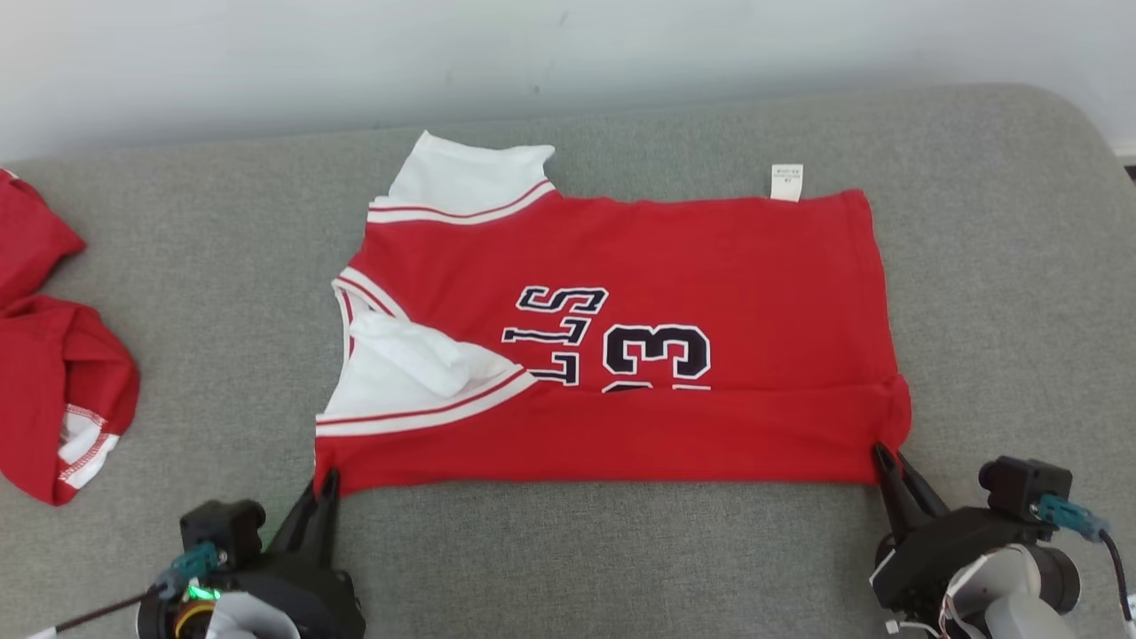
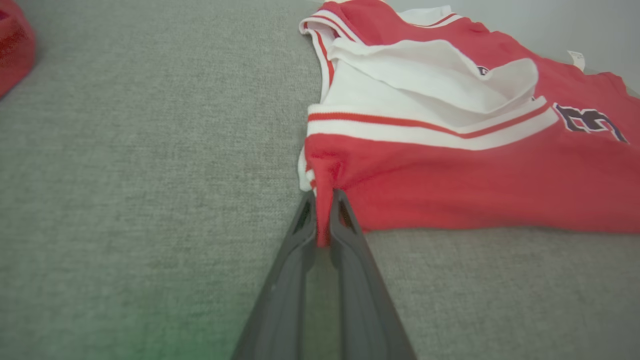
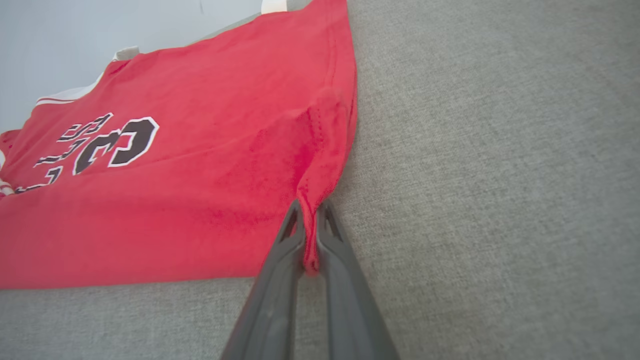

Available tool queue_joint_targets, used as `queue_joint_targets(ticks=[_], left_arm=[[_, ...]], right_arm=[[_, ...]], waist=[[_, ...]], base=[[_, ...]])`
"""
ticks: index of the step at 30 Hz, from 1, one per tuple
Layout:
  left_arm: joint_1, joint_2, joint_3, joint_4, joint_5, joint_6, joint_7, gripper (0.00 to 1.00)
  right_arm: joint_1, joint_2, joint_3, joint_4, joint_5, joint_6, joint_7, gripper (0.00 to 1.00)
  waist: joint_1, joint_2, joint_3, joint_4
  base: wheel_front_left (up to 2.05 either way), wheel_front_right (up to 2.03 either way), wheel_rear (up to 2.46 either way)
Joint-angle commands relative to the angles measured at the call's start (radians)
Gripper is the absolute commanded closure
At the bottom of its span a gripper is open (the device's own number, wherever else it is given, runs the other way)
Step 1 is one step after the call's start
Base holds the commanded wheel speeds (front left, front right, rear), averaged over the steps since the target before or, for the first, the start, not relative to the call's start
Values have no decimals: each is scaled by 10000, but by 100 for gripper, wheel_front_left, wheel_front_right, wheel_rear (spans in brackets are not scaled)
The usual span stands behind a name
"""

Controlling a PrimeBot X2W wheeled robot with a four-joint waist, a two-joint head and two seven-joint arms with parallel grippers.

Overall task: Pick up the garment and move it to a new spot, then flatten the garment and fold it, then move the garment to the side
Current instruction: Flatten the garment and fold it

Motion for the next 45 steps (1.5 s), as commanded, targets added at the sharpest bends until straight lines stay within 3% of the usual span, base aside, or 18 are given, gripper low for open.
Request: queue_joint_targets(ticks=[1,6,14,20,21,22,23,31,37,38,42,45], left_arm=[[321,-23,19,66,-117,-39,-52,100],[1227,-117,332,-434,-363,24,-185,100],[3277,-368,633,-2136,-672,682,-241,100],[4185,-431,522,-2951,-787,1048,-52,100],[4205,-404,485,-3007,-722,1109,0,100],[4208,-395,453,-3076,-653,1160,-16,73],[4203,-379,470,-3133,-596,1205,-49,0],[4214,-209,1351,-4295,352,1678,-263,0],[4430,-554,3045,-6060,2516,2021,-258,0],[4430,-554,3045,-6060,2516,2021,-258,0],[4635,-585,3497,-6759,4399,2105,-260,0],[4752,-509,3593,-6878,4971,2036,-261,0]], right_arm=[[183,-61,35,-27,125,-23,-101,100],[792,-348,223,-375,472,-23,-13,100],[2055,-815,-39,-1433,751,-23,515,100],[2706,-709,-428,-1531,674,-23,1080,100],[2747,-655,-434,-1558,617,-23,1119,47],[2765,-600,-464,-1595,600,-23,1110,0],[2781,-573,-493,-1639,551,-23,1081,0],[2820,-274,-890,-2701,-7,-23,-312,0],[2783,-8,-742,-3325,-631,-23,-1580,0],[2783,-8,-742,-3325,-631,-23,-1580,0],[2846,369,-779,-3515,-1274,-23,-2172,0],[2944,573,-897,-3546,-1646,-23,-2324,0]], waist=[[-1,0,-264,57],[-1,0,-829,94],[-1,0,-1257,212],[-1,0,-1429,367],[-1,0,-1457,399],[-1,0,-1490,432],[-1,0,-1513,456],[-1,0,-1735,560],[-1,0,-1914,640],[-1,0,-1914,640],[-1,0,-1990,760],[-1,0,-2037,790]], base=[[0,0,0],[0,0,0],[0,0,0],[0,0,0],[0,0,0],[0,0,0],[0,0,0],[0,0,0],[0,0,0],[0,0,0],[0,0,0],[0,0,0]])
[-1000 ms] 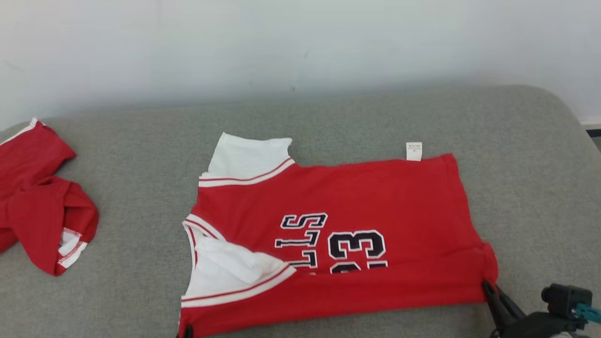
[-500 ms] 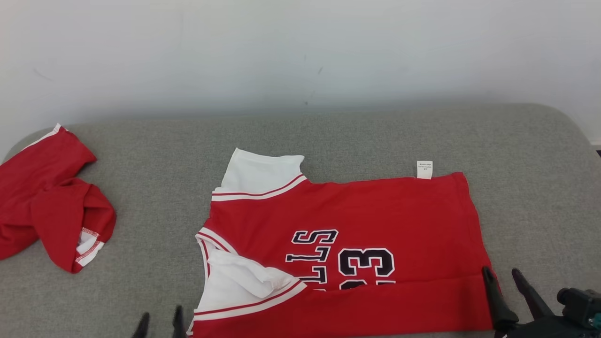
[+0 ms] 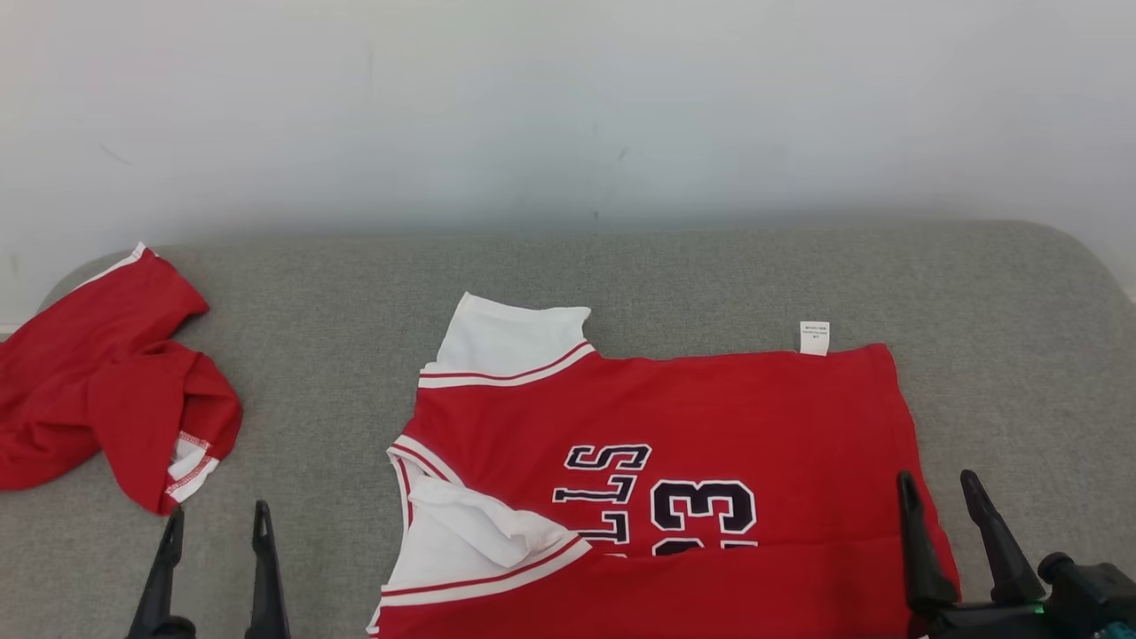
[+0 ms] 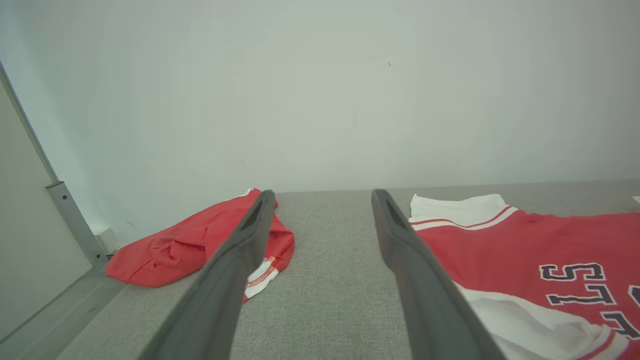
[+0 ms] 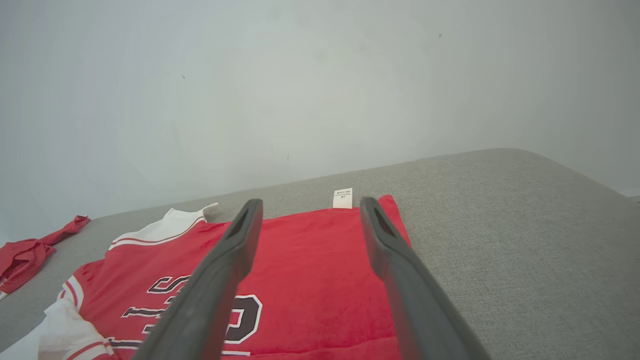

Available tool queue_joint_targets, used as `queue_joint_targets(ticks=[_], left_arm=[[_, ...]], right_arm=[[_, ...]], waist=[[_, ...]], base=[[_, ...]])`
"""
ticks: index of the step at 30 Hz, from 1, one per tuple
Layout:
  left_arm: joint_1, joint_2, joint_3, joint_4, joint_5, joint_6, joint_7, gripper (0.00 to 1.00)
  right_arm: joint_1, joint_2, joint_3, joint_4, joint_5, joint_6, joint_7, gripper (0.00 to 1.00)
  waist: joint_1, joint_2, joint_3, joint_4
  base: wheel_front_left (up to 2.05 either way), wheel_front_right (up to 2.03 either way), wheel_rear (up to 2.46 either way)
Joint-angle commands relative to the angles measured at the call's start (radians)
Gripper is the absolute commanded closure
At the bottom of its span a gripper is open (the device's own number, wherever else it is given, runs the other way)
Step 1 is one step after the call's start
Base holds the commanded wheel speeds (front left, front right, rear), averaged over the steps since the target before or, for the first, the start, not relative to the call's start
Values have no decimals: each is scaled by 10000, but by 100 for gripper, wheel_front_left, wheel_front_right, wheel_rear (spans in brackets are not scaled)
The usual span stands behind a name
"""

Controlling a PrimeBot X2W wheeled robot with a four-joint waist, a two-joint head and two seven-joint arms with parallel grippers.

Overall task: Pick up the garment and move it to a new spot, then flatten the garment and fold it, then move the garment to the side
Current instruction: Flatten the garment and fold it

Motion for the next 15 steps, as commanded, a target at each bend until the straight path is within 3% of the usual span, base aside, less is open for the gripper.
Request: queue_joint_targets(ticks=[1,9,15], left_arm=[[164,55,29,-44,101,-56,-33,0],[915,135,479,119,179,-247,-34,0],[472,-107,520,255,-149,-776,-35,0]], right_arm=[[124,34,-62,-37,-128,-23,-37,0],[539,604,-583,-323,-1006,-23,-97,0],[423,758,-567,-358,-1218,-23,-98,0]], waist=[[1,0,-16,12],[1,0,-175,119],[1,0,-70,41]], base=[[0,0,0],[0,0,0],[0,0,0]])
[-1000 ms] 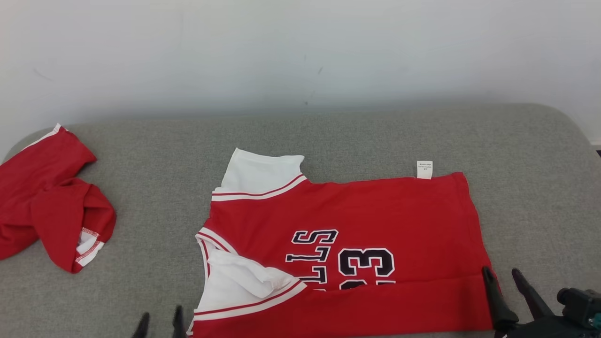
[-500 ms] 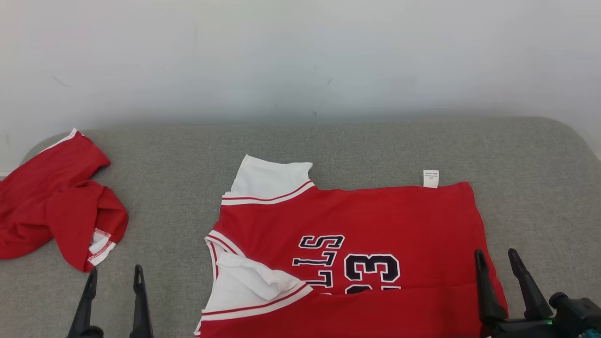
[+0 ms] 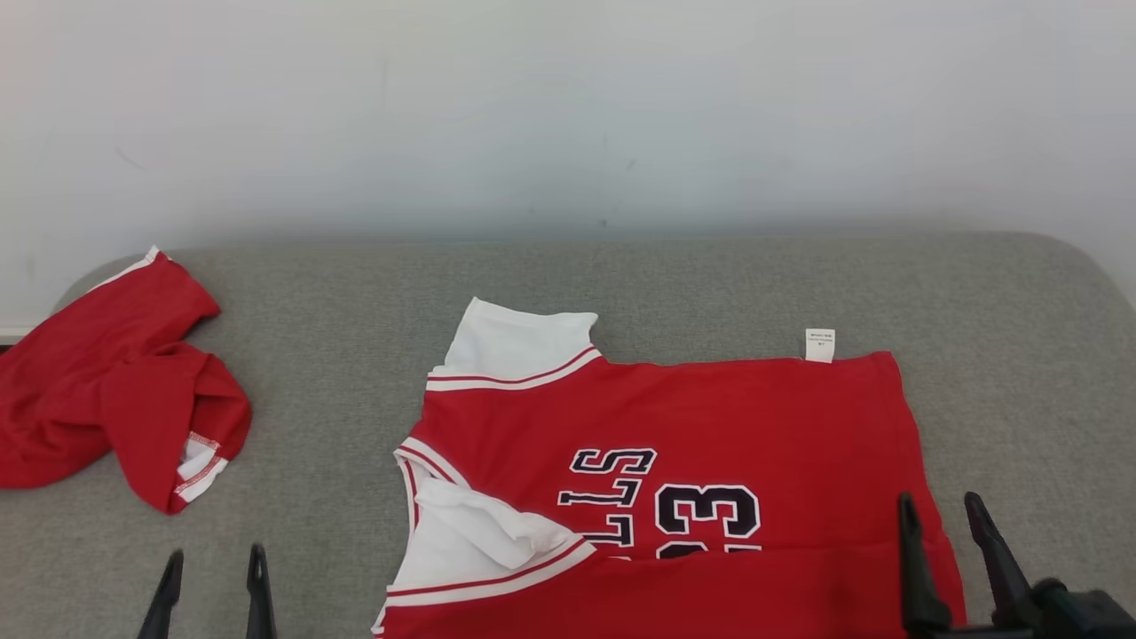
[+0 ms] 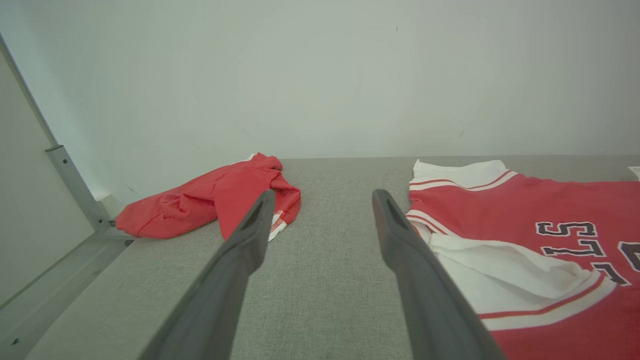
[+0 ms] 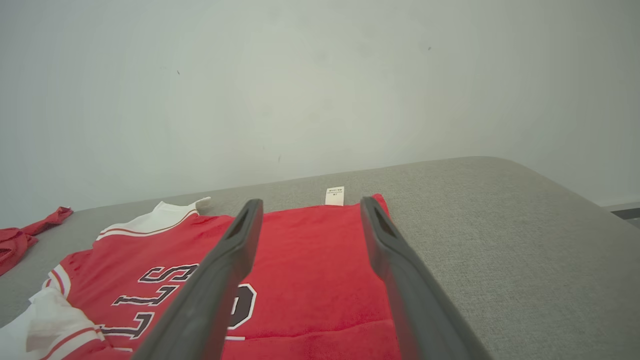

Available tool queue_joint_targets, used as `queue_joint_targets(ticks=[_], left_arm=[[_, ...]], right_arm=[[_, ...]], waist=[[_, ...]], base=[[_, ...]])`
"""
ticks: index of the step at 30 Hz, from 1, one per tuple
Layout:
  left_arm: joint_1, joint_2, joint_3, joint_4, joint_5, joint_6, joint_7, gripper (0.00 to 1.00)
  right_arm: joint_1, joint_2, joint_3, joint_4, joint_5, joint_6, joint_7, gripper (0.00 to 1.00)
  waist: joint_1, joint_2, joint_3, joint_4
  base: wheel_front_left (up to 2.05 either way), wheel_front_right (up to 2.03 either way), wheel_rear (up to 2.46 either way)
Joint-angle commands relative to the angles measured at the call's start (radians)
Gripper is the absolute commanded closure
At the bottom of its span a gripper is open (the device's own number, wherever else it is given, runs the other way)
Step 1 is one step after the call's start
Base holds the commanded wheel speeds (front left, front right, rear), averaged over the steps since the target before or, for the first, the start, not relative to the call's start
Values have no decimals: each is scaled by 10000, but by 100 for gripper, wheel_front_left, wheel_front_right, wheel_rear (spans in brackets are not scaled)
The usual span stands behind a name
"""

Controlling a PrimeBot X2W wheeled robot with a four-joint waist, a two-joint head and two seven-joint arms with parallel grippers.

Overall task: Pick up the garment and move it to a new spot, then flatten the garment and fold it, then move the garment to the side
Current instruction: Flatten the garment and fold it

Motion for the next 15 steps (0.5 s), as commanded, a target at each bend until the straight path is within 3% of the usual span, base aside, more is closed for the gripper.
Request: queue_joint_targets(ticks=[1,10,15], left_arm=[[-521,98,-34,50,85,-146,-35,0],[-4388,1007,-312,1481,-496,-1489,1112,0],[-6917,1328,-779,2637,-903,-1888,2136,0]], right_arm=[[-302,-139,136,128,-15,-23,-33,0],[-3617,-917,967,1997,1003,-24,1136,0],[-5795,-1034,1241,3679,1266,-24,1271,0]], waist=[[1,0,134,-171],[1,0,1619,-1377],[1,0,2725,-1897]], base=[[0,0,0],[0,0,0],[0,0,0]])
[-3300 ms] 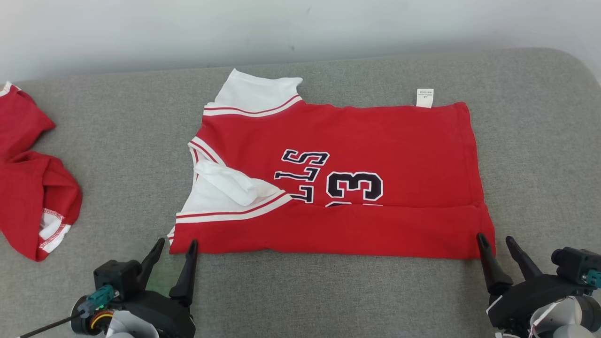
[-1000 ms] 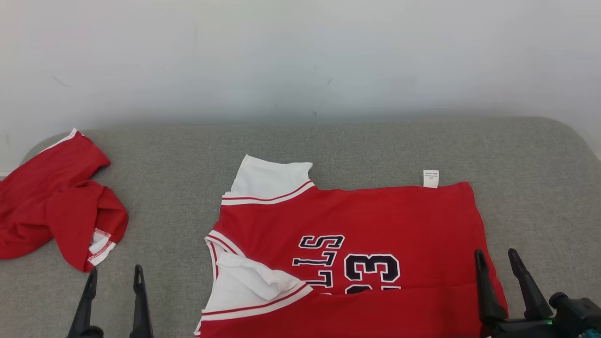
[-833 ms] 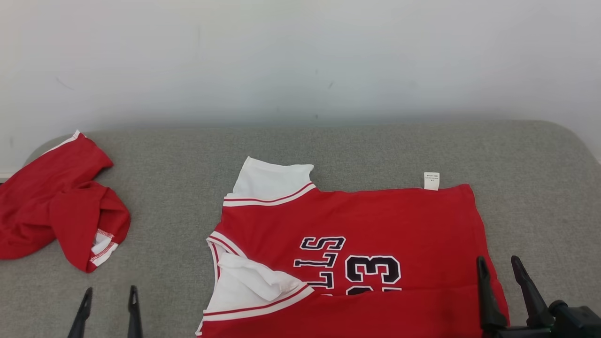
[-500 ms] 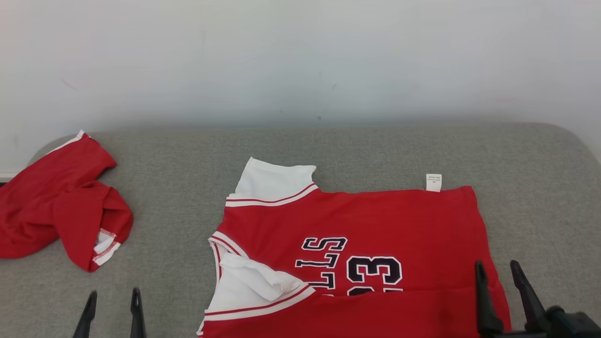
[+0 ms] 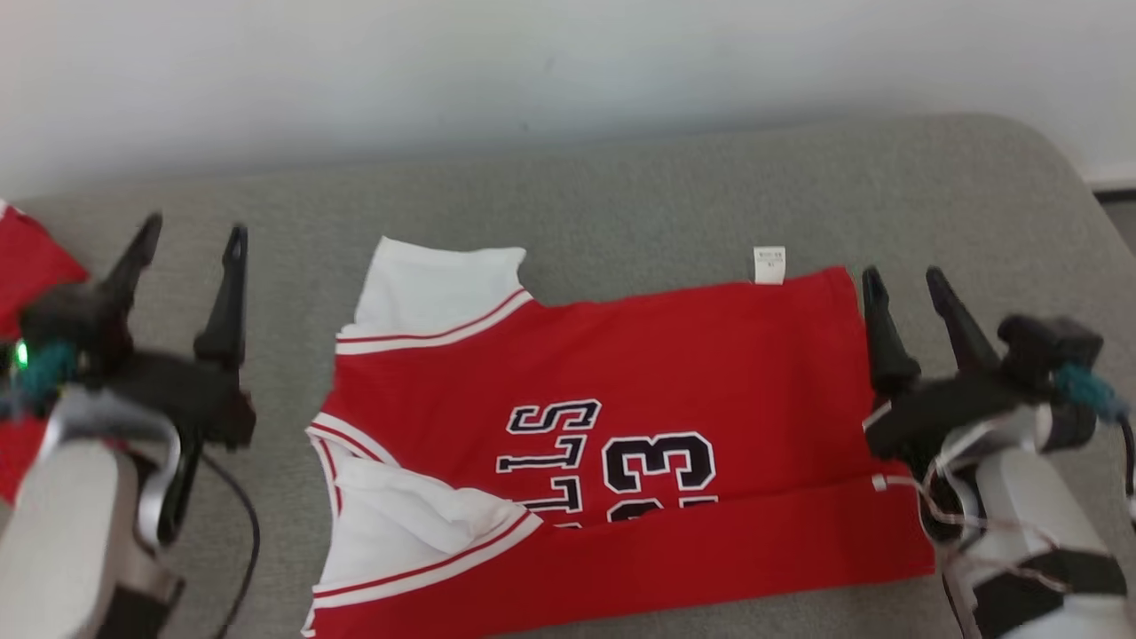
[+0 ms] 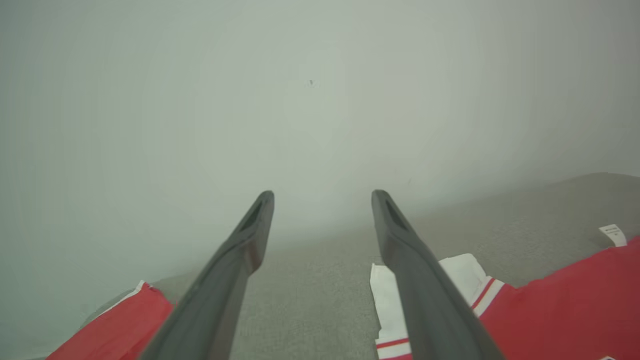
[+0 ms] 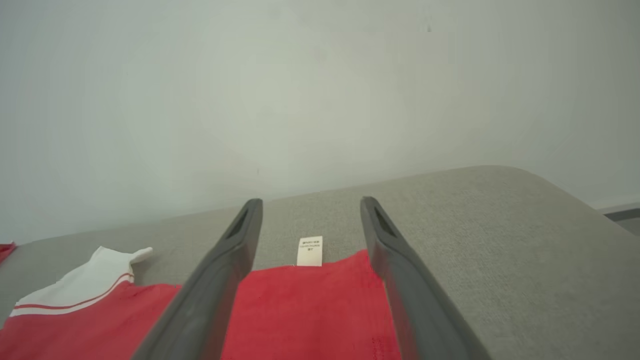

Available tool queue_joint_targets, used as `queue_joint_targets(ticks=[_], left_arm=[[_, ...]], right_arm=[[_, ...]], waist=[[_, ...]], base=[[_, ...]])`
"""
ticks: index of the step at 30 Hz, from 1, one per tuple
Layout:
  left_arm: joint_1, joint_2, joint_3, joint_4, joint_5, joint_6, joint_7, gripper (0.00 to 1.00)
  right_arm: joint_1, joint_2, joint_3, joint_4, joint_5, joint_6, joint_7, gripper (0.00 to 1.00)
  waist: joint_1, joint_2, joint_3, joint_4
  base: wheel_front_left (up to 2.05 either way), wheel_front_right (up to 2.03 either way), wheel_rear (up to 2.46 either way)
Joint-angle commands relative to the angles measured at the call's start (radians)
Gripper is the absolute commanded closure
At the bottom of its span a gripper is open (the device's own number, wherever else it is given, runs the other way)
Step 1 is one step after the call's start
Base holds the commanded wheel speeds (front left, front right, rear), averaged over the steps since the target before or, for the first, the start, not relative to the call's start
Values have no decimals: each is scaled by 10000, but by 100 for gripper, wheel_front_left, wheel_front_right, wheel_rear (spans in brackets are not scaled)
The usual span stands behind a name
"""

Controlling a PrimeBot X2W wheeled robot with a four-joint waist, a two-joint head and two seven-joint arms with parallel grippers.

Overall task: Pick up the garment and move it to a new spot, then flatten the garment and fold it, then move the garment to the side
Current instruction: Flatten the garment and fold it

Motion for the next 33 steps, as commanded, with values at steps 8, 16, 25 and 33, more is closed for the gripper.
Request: queue_joint_targets(ticks=[8,16,25,33], left_arm=[[-2836,606,-1065,2004,-940,-147,1659,0],[-4103,1159,-2510,3461,-2189,-158,2346,0],[-5009,1429,-3327,4899,-2829,-160,2389,0],[-5293,1317,-4008,5969,-3295,-150,2555,100]], right_arm=[[-2679,248,653,2382,85,-24,161,0],[-4520,462,1459,4325,235,-24,-139,0],[-5620,518,2361,5397,603,-24,-461,0],[-5998,516,3126,6034,1136,-24,-395,0]], waist=[[-3,-1,2407,-1504],[-3,-1,3004,-1819],[-3,-1,3485,-2043],[-3,-1,3435,-1968]], base=[[0,0,0],[0,0,0],[0,0,0],[0,0,0]])
